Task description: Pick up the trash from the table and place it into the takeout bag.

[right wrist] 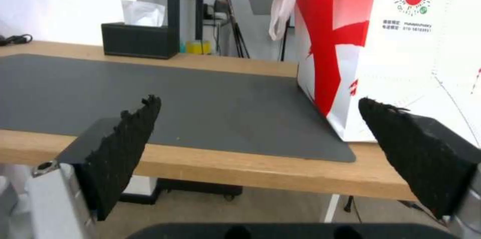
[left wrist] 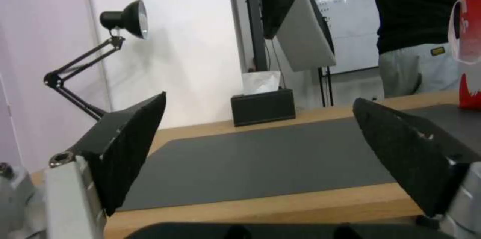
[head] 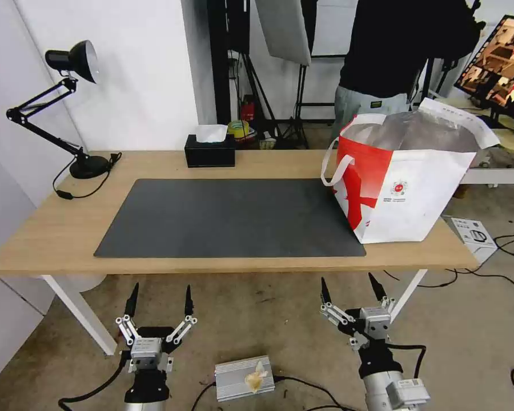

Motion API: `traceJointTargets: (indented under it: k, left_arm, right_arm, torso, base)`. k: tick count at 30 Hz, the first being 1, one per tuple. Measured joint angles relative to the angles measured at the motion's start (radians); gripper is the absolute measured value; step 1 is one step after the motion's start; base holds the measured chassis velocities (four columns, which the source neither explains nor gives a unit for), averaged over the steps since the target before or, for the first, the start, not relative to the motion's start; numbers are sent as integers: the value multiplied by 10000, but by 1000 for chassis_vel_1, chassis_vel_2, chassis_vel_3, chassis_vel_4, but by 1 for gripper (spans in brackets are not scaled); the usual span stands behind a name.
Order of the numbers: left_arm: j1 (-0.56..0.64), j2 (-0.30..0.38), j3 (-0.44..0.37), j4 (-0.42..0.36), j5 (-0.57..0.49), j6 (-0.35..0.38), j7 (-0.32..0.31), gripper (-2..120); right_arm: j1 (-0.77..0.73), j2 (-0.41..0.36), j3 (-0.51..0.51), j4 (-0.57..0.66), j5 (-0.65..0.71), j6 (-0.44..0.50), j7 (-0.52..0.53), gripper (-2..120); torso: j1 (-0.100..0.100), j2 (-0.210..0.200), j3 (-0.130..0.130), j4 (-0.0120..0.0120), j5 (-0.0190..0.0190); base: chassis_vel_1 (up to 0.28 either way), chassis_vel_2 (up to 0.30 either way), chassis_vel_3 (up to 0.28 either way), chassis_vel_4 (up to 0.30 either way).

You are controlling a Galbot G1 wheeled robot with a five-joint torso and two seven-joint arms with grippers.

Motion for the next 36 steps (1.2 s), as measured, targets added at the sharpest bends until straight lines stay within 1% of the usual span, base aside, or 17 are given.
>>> traceJointTargets:
  k: [36]
  left_arm:
    - [-3,8,-1,-6,-13,17,-6,100]
  right_arm:
    - [0,0,0,0,0,0,0,100]
  torso:
    - [0,0,0,0,0]
  base:
    - [0,0,0,0]
